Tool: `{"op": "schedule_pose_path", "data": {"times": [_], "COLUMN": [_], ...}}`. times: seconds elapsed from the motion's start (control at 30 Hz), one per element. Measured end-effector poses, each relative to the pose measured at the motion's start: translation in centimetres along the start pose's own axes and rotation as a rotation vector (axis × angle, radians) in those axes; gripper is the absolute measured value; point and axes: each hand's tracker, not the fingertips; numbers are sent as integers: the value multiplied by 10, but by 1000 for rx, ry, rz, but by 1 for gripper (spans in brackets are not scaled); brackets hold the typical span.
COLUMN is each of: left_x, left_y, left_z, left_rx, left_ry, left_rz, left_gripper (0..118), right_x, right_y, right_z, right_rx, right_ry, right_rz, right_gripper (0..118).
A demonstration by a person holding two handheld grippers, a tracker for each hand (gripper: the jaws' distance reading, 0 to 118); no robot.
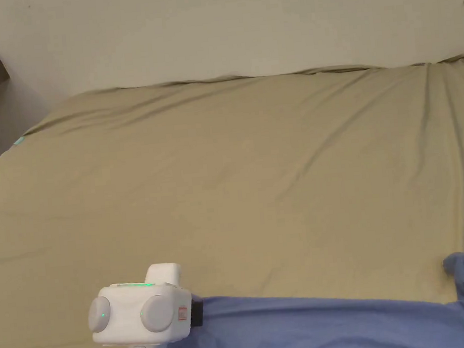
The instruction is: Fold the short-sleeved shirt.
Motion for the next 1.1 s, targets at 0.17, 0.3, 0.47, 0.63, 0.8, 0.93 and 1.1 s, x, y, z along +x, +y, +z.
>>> {"op": "schedule_pose_path", "data": {"times": [0.17,0.3,0.47,0.63,0.8,0.93,1.1], "left_x": [9,9,13,20,27,30,34], "left_y": [-3,-4,-7,-5,-5,-1,3], "left_z": [27,56,98,110,103,94,94], "left_rx": [-13,27,107,123,104,87,87], "left_ry": [-70,-92,-122,-125,-122,-119,-123], "left_rz": [28,53,79,79,78,81,69], "left_gripper": [6,6,6,6,6,6,6], "right_x": [-3,2,34,82,104,100,84], "right_y": [-3,2,48,69,55,44,54], "right_z": [-8,-12,-50,-152,-265,-292,-269], "right_rx": [-20,-17,-105,-289,-535,-592,-535], "right_ry": [25,30,120,92,58,-58,-54], "right_rz": [-2,-5,-94,-219,-281,-240,-94], "right_gripper": [5,5,101,108,96,39,5]}}
